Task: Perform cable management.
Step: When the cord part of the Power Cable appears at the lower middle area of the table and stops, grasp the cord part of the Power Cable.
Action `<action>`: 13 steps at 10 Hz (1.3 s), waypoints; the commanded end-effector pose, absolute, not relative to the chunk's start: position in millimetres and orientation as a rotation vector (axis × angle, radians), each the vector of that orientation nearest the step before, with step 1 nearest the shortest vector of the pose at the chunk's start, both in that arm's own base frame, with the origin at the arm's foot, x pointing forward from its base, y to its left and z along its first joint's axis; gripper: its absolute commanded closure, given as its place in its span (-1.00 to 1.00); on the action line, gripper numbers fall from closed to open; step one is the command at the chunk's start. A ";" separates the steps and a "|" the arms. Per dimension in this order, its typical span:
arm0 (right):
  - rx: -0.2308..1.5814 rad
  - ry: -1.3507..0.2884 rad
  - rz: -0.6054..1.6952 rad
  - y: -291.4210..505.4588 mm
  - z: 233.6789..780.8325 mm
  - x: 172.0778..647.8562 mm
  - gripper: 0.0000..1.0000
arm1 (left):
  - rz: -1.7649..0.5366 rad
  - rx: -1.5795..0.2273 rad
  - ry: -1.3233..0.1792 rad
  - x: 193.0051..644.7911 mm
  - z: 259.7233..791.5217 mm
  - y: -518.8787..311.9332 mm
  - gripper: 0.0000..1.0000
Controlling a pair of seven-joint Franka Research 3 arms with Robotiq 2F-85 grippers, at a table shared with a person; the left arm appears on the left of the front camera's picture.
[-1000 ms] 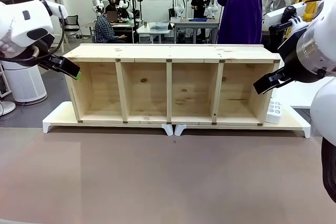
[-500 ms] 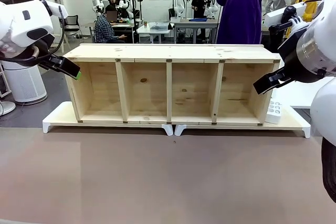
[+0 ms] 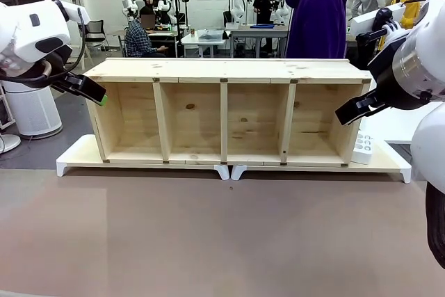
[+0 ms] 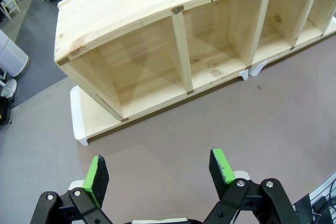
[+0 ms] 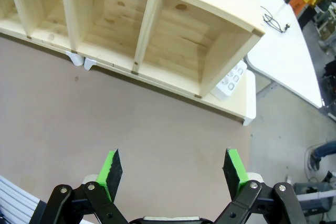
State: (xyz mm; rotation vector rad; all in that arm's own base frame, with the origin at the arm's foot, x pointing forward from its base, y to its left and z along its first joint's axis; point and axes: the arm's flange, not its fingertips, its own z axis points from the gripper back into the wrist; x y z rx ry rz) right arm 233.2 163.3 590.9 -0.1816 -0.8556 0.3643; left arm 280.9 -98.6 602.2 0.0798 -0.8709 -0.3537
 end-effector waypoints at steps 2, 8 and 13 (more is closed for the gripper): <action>-0.181 -0.863 0.379 164.5 590.1 237.5 -1.00 | -0.359 0.079 -0.884 282.4 602.8 -99.8 -1.00; -0.181 -0.863 0.379 164.5 590.1 237.5 -1.00 | -0.359 0.079 -0.884 282.4 602.8 -99.8 -1.00; -0.181 -0.863 0.379 164.5 590.1 237.5 -1.00 | -0.359 0.079 -0.884 282.4 602.8 -99.8 -1.00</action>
